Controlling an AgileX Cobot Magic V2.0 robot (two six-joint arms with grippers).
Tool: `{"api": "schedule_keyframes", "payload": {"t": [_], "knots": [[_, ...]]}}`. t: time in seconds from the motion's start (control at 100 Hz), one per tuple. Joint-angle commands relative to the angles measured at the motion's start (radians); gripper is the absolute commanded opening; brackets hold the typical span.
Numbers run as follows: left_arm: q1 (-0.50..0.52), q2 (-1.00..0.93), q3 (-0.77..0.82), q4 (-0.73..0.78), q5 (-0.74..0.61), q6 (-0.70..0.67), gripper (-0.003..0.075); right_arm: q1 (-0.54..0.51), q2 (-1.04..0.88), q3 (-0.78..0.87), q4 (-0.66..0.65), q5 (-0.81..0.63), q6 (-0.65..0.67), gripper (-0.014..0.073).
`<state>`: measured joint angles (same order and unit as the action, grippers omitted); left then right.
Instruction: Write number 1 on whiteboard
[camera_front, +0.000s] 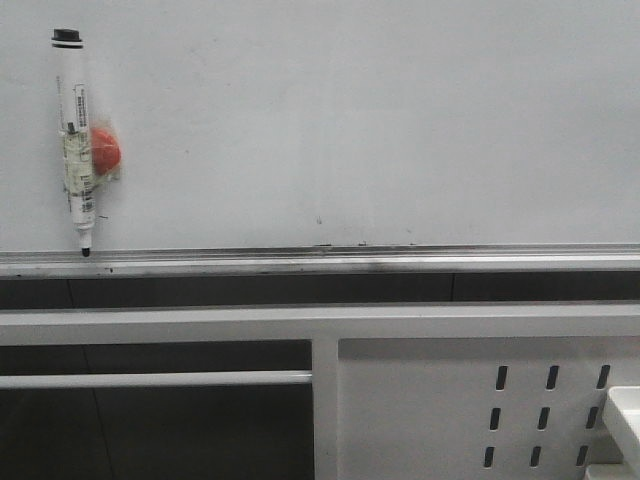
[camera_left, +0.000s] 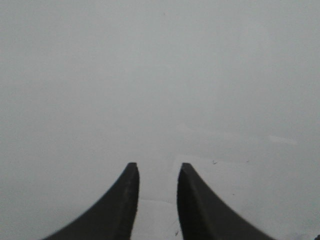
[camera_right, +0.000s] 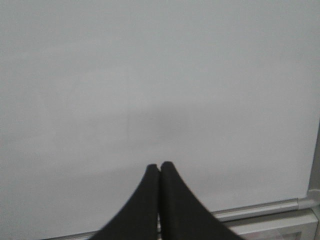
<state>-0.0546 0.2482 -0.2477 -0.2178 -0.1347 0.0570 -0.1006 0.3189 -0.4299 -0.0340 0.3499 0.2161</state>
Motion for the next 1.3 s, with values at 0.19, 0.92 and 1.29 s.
{"api": "schedule_keyframes", "payload": {"t": [0.19, 0.92, 1.29], "knots": [[-0.023, 0.04, -0.036, 0.009, -0.019, -0.014, 0.0317, 0.01, 0.02, -0.022, 0.104, -0.043, 0.002, -0.0069], [-0.464, 0.687, 0.025, 0.116, -0.39, -0.015, 0.0317, 0.28, 0.067, -0.022, 0.104, -0.053, -0.077, -0.0069], [-0.554, 1.05, 0.025, 0.086, -0.832, -0.013, 0.0316, 0.28, 0.067, -0.022, 0.11, -0.052, -0.077, -0.0069]]}}
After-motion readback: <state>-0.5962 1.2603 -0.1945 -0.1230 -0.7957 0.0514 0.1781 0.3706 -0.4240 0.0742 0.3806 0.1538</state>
